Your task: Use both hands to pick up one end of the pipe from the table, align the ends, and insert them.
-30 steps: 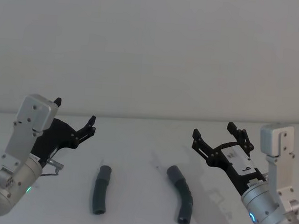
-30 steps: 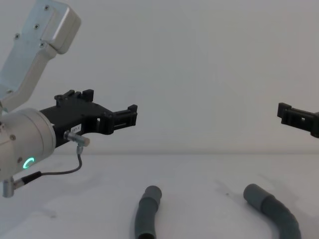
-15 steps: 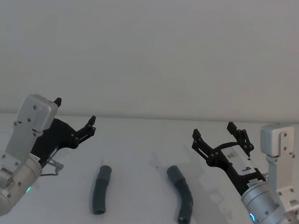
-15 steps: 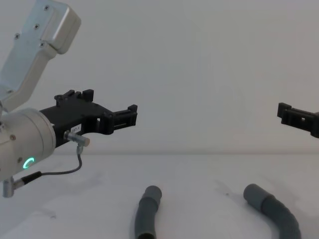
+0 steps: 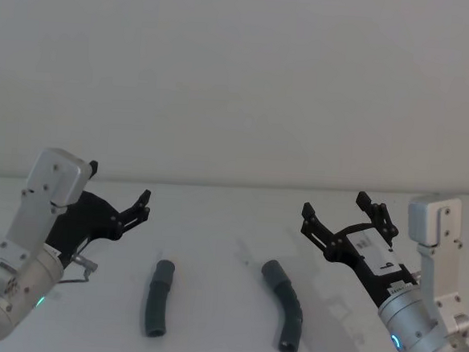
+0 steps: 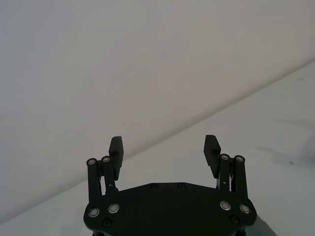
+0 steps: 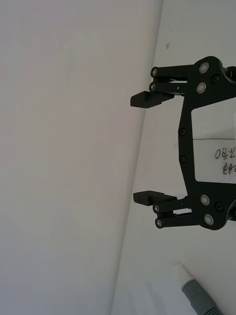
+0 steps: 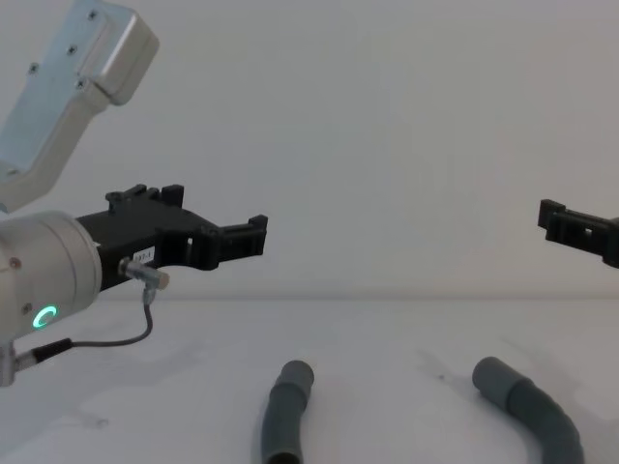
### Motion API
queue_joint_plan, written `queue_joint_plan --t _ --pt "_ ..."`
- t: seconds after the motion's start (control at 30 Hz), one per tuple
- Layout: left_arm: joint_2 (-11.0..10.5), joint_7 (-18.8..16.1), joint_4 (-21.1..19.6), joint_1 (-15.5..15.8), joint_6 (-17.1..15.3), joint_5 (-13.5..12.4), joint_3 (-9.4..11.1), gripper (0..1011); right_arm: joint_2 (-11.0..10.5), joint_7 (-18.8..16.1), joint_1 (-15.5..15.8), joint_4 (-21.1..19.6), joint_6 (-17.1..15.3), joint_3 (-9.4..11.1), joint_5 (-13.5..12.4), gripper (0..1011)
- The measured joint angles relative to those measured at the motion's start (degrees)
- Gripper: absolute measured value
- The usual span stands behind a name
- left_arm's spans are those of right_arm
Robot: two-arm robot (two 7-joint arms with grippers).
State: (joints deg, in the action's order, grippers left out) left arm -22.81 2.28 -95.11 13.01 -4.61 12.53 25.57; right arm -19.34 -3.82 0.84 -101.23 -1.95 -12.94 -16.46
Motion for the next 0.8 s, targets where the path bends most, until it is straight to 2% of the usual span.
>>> queue_joint_plan --t 0.37,0.8 --pt "-1.7 2.6 -4.0 -1.1 -7.8 2.6 -1.0 1000 0.0 0.0 0.0 0.0 0.0 0.0 0.0 1000" --pt "-1.8 5.1 -7.0 -1.6 -16.3 5.8 -1.4 1000 0.0 0.0 0.0 0.0 0.0 0.0 0.0 1000"
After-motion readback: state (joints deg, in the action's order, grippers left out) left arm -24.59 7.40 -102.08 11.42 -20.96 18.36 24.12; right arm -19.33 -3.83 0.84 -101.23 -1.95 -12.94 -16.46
